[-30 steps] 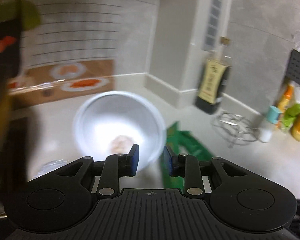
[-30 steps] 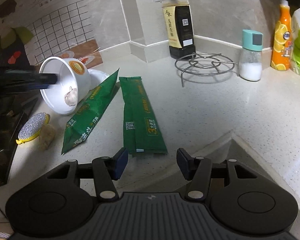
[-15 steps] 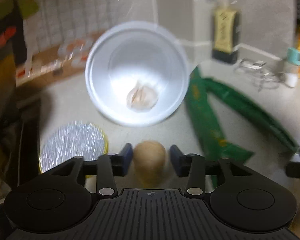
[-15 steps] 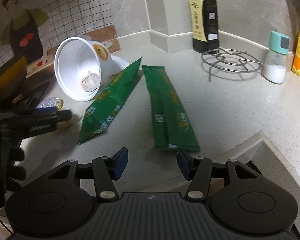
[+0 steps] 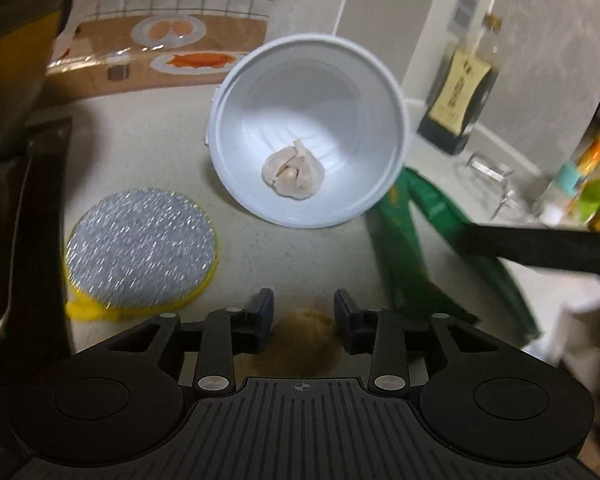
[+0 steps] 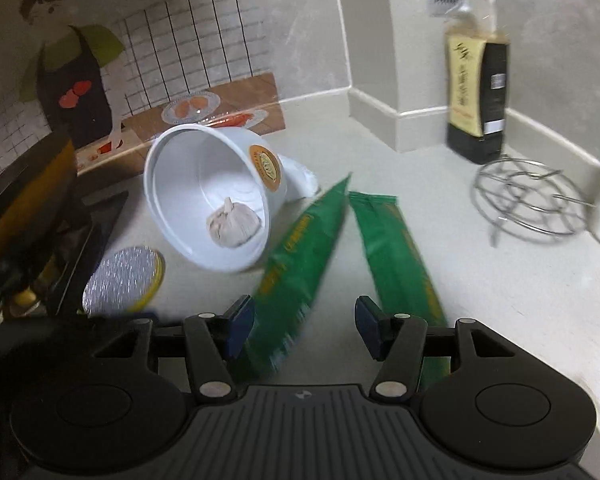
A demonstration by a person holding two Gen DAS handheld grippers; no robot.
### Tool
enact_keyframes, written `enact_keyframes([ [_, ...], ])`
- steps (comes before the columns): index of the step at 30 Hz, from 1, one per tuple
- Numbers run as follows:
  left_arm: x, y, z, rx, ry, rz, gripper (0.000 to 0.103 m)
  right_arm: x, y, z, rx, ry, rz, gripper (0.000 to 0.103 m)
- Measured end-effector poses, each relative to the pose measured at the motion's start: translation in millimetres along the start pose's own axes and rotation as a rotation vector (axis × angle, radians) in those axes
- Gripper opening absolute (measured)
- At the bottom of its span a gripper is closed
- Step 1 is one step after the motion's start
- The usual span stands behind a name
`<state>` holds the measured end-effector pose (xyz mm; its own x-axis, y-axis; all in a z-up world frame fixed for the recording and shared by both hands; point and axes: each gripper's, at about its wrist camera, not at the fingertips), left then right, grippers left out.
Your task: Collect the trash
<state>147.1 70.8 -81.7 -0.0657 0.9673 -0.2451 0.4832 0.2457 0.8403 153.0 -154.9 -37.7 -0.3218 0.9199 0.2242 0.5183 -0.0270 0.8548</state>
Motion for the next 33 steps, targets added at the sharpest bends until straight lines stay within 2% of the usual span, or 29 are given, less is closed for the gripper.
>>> enact_keyframes([
  [4,8.7,-2.1,-24.5,-0.007,-0.050,-0.046,0.034,12.5,5.0,35.6,0.010,-0.031,-0.031,0.056],
  [6,13.9,-4.4,-33.4,-0.009,-0.080,-0.074,0.028,18.9,3.4,55.9,0.028,-0.077,-0.073,0.057],
  [7,17.5,-5.3,-38.5,-0.009,-0.095,-0.092,0.004,19.3,2.1,65.6,0.046,-0.093,-0.081,0.057],
  [10,28.4,-5.7,-46.8,-0.003,-0.153,-0.130,0.007,18.9,0.0,88.1,0.084,-0.121,-0.062,0.061],
  [13,36.2,-6.8,-41.4,0.008,-0.153,-0.098,0.007,17.9,-2.5,103.5,0.124,-0.189,-0.059,0.061],
  [16,41.1,-7.1,-36.4,0.019,-0.158,-0.078,0.008,21.7,-6.1,104.6,0.125,-0.230,-0.063,0.060],
  [20,36.8,-8.1,-34.0,0.015,-0.164,-0.024,0.009,30.1,-9.2,96.1,0.143,-0.230,-0.072,0.059],
  [25,32.0,-6.1,-32.6,0.007,-0.172,-0.026,0.010,32.3,-7.9,74.3,0.125,-0.229,-0.098,0.059],
  [30,30.9,-4.0,-33.8,-0.010,-0.171,-0.068,0.010,32.2,-9.3,47.6,0.110,-0.199,-0.115,0.059],
  [33,36.1,-1.2,-40.9,-0.038,-0.193,-0.131,0.010,31.1,-13.2,34.8,0.099,-0.172,-0.109,0.059],
])
Point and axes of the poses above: each gripper's, at about its wrist camera, not at the fingertips, and z roughly the way its jaws point, x to its left, y to its top, and after that the axes turned 14 degrees about -x, right-handed
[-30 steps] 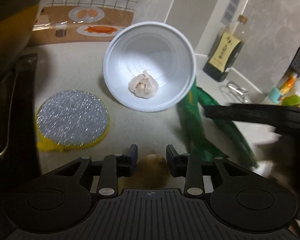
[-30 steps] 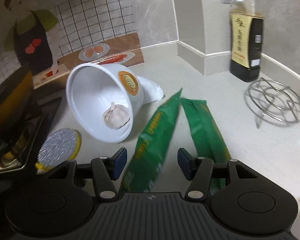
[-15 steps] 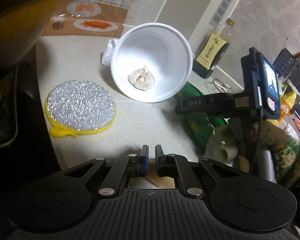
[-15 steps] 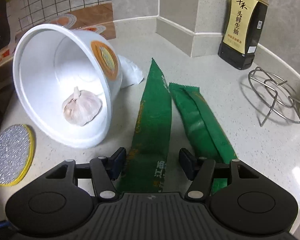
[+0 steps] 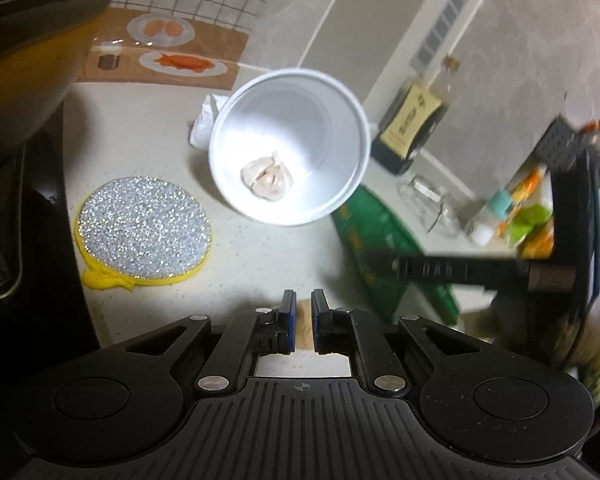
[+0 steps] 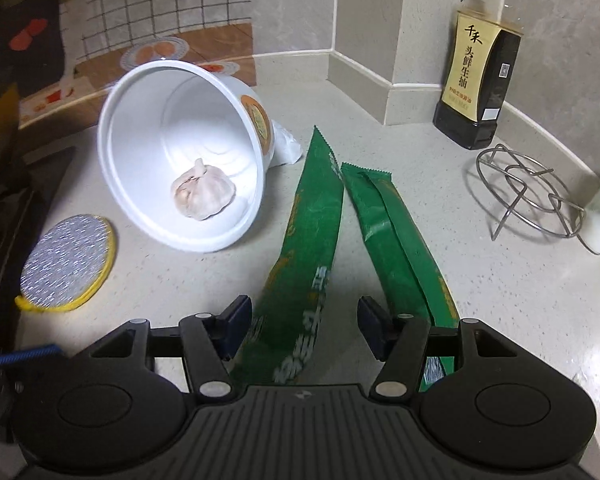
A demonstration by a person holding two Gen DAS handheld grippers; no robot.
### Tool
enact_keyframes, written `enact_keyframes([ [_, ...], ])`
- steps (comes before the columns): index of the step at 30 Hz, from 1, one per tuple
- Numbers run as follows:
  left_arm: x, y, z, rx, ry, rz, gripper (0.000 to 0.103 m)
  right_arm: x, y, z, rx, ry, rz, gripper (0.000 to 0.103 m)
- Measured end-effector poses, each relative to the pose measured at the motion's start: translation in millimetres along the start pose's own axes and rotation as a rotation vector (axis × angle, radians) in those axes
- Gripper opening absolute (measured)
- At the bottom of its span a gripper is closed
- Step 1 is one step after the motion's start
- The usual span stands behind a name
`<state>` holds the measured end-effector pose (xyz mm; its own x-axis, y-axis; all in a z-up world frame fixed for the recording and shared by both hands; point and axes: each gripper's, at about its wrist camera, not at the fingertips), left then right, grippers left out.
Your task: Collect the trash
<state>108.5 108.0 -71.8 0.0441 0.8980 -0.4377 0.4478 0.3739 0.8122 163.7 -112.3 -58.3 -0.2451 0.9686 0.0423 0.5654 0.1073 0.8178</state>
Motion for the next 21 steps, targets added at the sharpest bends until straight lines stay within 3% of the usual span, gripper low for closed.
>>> enact_keyframes([
  [4,10.4,5.8,-21.8,-0.080,-0.009,-0.060,0.016,-2.8,-6.4,-8.8,-0.010,0.014,0.009,0.059],
  [9,14.8,10.9,-46.0,-0.153,0.043,-0.019,0.017,-2.5,-13.8,-27.9,-0.057,0.038,0.002,0.059],
  [12,-4.6,5.9,-47.1,-0.131,0.009,0.087,0.017,-1.7,-17.8,-40.3,-0.087,0.053,-0.013,0.059],
  [14,-26.1,-2.8,-43.1,-0.113,-0.030,0.209,0.017,-1.5,-20.7,-47.6,-0.105,0.056,-0.022,0.059],
  [17,-53.5,-16.4,-25.2,-0.072,-0.001,0.406,0.020,-4.9,-24.9,-53.6,-0.109,0.074,-0.003,0.060],
  [21,-69.8,-32.6,-0.1,-0.007,0.020,0.577,0.020,-14.0,-29.4,-54.8,-0.101,0.072,0.029,0.060],
])
Point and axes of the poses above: each gripper's, at about its wrist camera, not at the fingertips, and z roughly the way its jaws point, x to its left, y to its top, and after that the axes turned 14 degrees about -x, right-handed
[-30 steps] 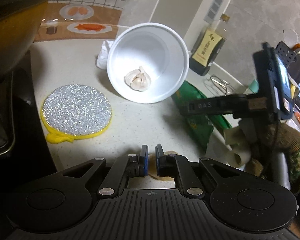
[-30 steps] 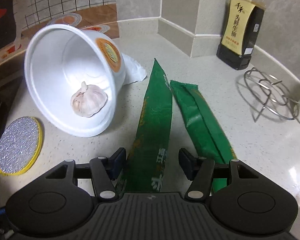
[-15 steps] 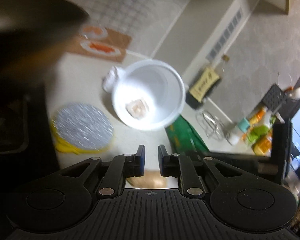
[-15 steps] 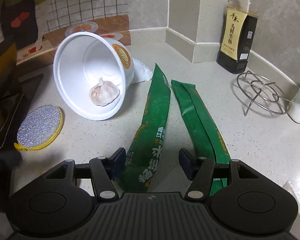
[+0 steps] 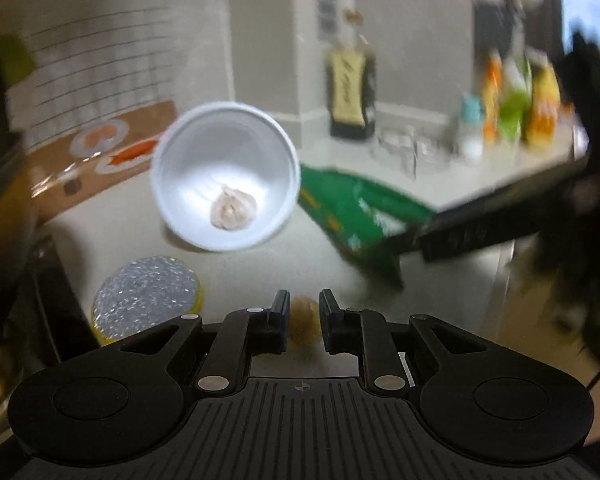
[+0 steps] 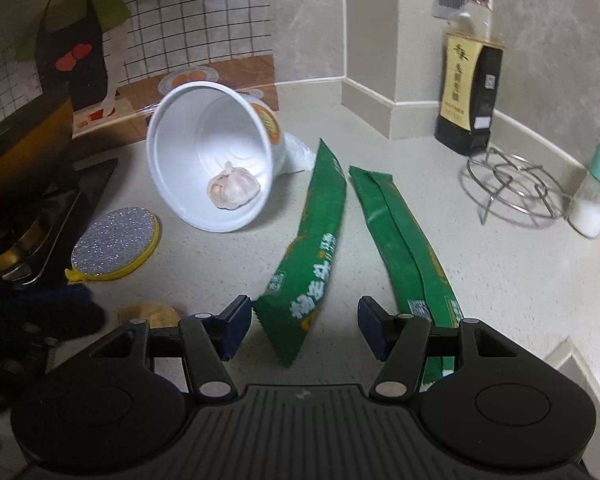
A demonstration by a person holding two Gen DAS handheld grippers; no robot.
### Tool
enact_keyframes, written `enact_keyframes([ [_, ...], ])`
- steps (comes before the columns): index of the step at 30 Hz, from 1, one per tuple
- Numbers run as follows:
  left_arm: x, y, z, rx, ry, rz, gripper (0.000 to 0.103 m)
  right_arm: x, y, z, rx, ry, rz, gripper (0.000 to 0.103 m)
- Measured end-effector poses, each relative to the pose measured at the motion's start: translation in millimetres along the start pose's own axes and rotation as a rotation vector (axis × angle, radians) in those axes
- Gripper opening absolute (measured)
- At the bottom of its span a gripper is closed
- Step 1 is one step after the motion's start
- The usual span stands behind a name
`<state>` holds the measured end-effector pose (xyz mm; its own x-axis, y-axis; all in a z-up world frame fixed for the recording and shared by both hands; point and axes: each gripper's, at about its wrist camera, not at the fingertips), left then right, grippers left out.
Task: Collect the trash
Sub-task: 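Grasp the ginger with the left tool while the right tool grasps a green packet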
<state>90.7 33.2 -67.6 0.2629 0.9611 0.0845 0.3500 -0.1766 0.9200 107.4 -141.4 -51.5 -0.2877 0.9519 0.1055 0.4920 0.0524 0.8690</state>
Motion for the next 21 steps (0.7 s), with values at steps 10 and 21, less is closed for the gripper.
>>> enact_keyframes([
  [10,-5.1,-3.0,24.2,0.068,-0.043,0.142,0.036,-17.9,-6.5,-12.1,-0.007,-0.023,0.072,0.059],
  [21,18.4,-3.9,51.4,0.112,-0.089,0.128,0.055,-18.4,-1.3,-6.9,-0.008,-0.017,0.074,0.060],
])
Point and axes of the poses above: each gripper's, at about its wrist camera, not at the fingertips, and z roughly the way its jaws point, x to its left, y to its top, and after that the axes turned 14 degrees about -x, right-handed
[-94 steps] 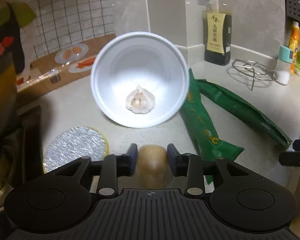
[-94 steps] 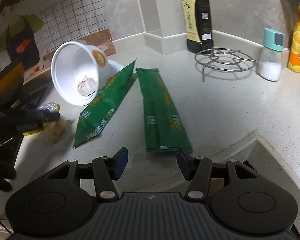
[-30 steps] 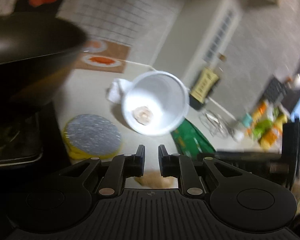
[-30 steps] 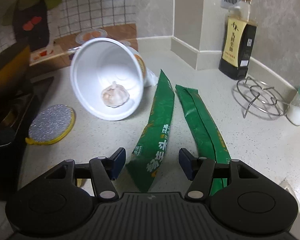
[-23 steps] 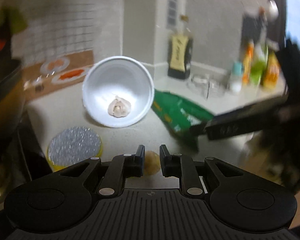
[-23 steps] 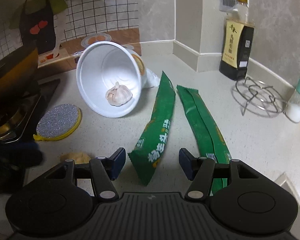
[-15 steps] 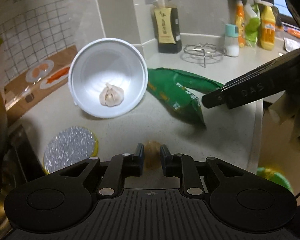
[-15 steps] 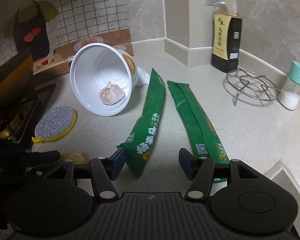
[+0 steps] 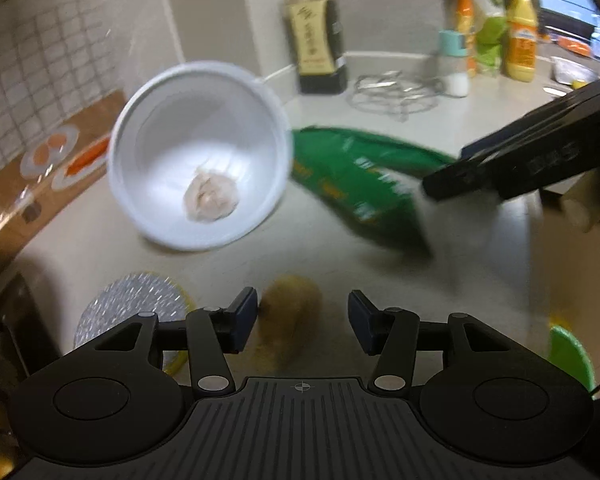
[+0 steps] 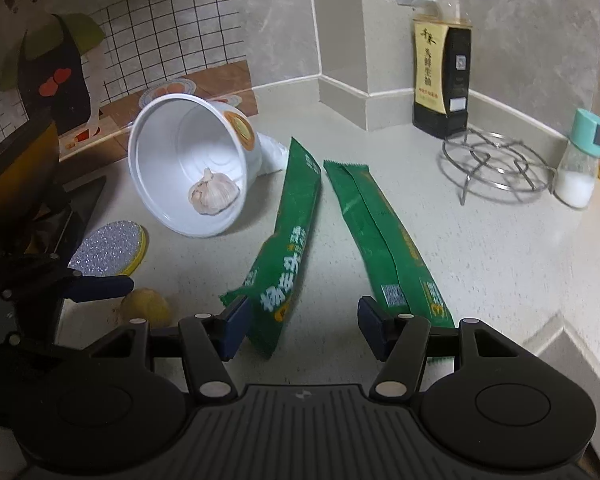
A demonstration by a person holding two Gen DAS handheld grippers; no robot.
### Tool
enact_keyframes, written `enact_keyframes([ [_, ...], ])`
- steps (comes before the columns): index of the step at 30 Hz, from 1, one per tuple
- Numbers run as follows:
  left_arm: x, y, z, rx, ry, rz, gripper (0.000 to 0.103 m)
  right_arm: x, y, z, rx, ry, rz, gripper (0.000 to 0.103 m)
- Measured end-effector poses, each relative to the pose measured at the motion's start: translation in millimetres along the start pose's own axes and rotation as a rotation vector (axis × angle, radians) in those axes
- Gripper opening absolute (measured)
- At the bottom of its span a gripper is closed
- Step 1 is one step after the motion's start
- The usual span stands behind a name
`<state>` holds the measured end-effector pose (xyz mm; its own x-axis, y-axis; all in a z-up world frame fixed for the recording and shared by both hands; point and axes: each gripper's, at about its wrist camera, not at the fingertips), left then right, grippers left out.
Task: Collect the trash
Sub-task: 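Grasp the ginger with the left tool while the right tool grasps a green packet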
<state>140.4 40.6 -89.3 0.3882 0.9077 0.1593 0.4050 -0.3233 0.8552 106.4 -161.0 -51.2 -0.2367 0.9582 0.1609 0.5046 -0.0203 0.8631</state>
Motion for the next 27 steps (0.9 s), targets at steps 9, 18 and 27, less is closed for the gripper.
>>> enact_keyframes([
  [9,44.2,-7.7,8.3,0.005,-0.002,-0.262,0.043,3.2,34.4,52.4,0.039,0.037,0.016,0.059],
  [18,59.6,-12.5,4.4,0.037,0.049,-0.503,0.043,15.6,31.9,116.3,0.125,0.009,-0.072,0.059],
  [27,69.2,-21.2,-5.3,0.027,0.016,-0.600,0.042,45.9,38.6,132.8,0.209,-0.009,-0.123,0.017],
])
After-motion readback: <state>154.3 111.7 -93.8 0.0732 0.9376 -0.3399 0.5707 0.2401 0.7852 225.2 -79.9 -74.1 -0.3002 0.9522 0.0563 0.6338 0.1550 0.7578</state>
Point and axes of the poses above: each gripper's, at about its wrist camera, not at the fingertips, and z roughly the way its jaws point, x to its left, y to its top, and after that the axes turned 14 degrees about -x, right-handed
